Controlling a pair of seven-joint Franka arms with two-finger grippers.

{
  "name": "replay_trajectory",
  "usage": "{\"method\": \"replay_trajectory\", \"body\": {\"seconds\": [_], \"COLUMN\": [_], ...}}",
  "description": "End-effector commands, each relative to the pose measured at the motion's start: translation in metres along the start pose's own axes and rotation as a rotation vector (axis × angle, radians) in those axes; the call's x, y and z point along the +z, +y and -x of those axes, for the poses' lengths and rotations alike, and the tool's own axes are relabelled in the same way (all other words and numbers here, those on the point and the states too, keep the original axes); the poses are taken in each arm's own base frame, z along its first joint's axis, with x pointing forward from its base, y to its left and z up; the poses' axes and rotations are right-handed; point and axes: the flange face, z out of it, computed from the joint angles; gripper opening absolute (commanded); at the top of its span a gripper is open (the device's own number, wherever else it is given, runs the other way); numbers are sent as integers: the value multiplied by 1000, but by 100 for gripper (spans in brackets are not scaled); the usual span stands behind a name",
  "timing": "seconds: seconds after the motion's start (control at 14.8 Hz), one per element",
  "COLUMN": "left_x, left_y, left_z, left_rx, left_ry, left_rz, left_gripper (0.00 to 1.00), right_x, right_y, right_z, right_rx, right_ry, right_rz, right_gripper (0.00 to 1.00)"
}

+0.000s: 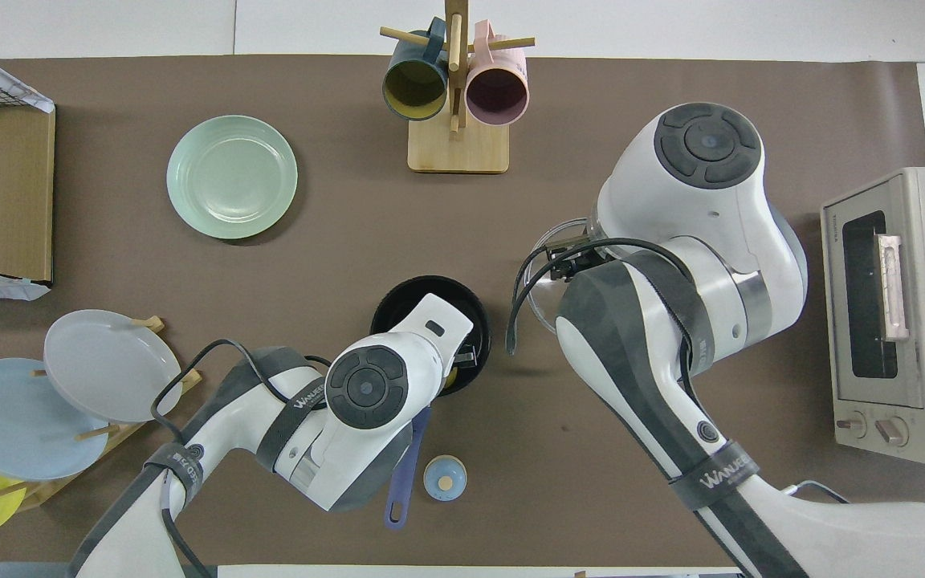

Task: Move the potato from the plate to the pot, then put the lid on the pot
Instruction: 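Carry the potato into the pot while the right gripper lifts the lid, then open the left gripper and withdraw it from the pot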

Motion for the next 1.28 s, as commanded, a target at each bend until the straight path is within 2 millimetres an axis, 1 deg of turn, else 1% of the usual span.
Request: {"method": "replay_trajectory", "body": {"seconds": [0.0,0.13,0.27,0.34,0.4,0.47,0.54,0.67,0.81,0.88,0.94,1.01,1.08,1.15,1.21], "left_x": [-14,-47,-97,-123,-147,-170,-196,-237,-265,-277,-286,-294,-297,-301,-306], "left_y": [-1,-10,-21,-33,-49,-68,-88,-131,-184,-210,-233,-252,-270,-283,-288], "left_z": [-11,-39,-69,-86,-103,-116,-127,-140,-155,-161,-165,-166,-167,-168,-168], "left_rx": [15,0,9,2,2,9,21,45,78,100,126,147,157,158,155], "left_ry": [10,-16,-48,-54,-57,-54,-44,-45,-60,-74,-88,-96,-104,-111,-114], "left_rz": [-6,-36,-58,-59,-57,-54,-50,-55,-63,-67,-69,-70,-75,-76,-79], "left_gripper": [100,100,100,100,100,100,100,100,100,100,100,100,100,100,100], "right_x": [-4,-4,-3,-3,-3,-3,-2,-4,0,5,9,18,26,28,29], "right_y": [-3,-3,-4,-10,-20,-25,-36,-69,-114,-144,-169,-186,-196,-197,-196], "right_z": [-2,-2,-1,0,1,2,4,12,24,35,46,53,55,55,55], "right_rx": [19,20,36,33,28,38,47,72,118,137,150,156,149,148,148], "right_ry": [16,16,16,17,28,36,47,67,87,93,97,95,96,96,94], "right_rz": [-24,-24,-25,-26,-29,-31,-34,-41,-54,-61,-62,-49,-46,-46,-45], "right_gripper": [0,0,0,0,0,0,0,0,0,0,0,0,0,0,0]}}
